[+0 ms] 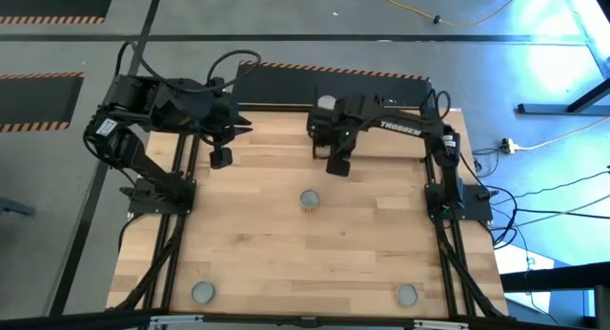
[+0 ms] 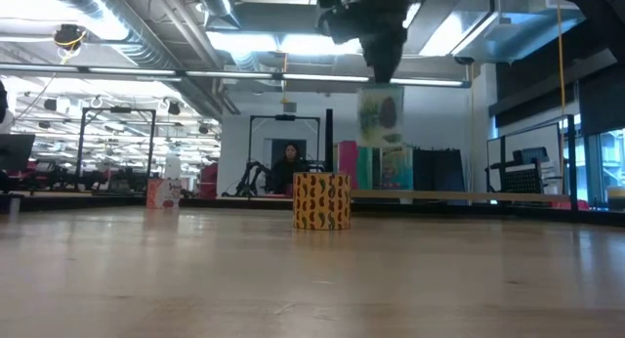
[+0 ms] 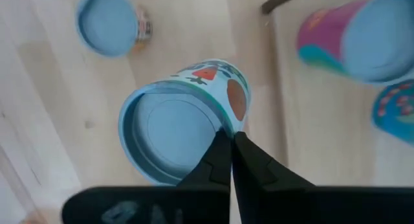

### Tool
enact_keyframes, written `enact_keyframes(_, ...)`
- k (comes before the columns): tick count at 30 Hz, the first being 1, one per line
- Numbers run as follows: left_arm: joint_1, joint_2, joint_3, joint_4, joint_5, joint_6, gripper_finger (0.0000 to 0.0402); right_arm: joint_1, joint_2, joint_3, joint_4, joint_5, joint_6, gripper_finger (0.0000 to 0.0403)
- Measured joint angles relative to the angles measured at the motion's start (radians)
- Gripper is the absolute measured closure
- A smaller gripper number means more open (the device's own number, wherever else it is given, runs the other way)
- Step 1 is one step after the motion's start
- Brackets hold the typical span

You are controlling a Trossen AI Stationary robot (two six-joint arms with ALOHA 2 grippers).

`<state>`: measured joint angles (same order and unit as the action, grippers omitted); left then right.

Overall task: Pick and place cans onto a shelf
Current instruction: Put the canned mixed vegetables on the shelf

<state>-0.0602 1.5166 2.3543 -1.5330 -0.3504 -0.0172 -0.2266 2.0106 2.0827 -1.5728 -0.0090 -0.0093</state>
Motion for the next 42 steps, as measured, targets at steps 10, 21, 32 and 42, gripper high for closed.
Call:
enact_keyframes(10,0.000,0.000,0.000,0.000,0.000,-0.001,0.0351,-0.097,-0.055,0.006,0.001,0.005,-0.019,0.0401)
enact_keyframes(21,0.000,0.000,0.000,0.000,0.000,-0.008,0.0351,-0.251,-0.065,0.005,0.002,0.008,-0.072,0.0401)
enact_keyframes(32,0.000,0.000,0.000,0.000,0.000,-0.008,0.0351,-0.347,-0.078,-0.134,0.002,-0.059,-0.112,0.0401)
enact_keyframes(42,0.016,0.000,0.000,0.001,-0.001,-0.007,0.0351,-0.368,-0.078,-0.297,0.158,-0.054,-0.144,0.0401)
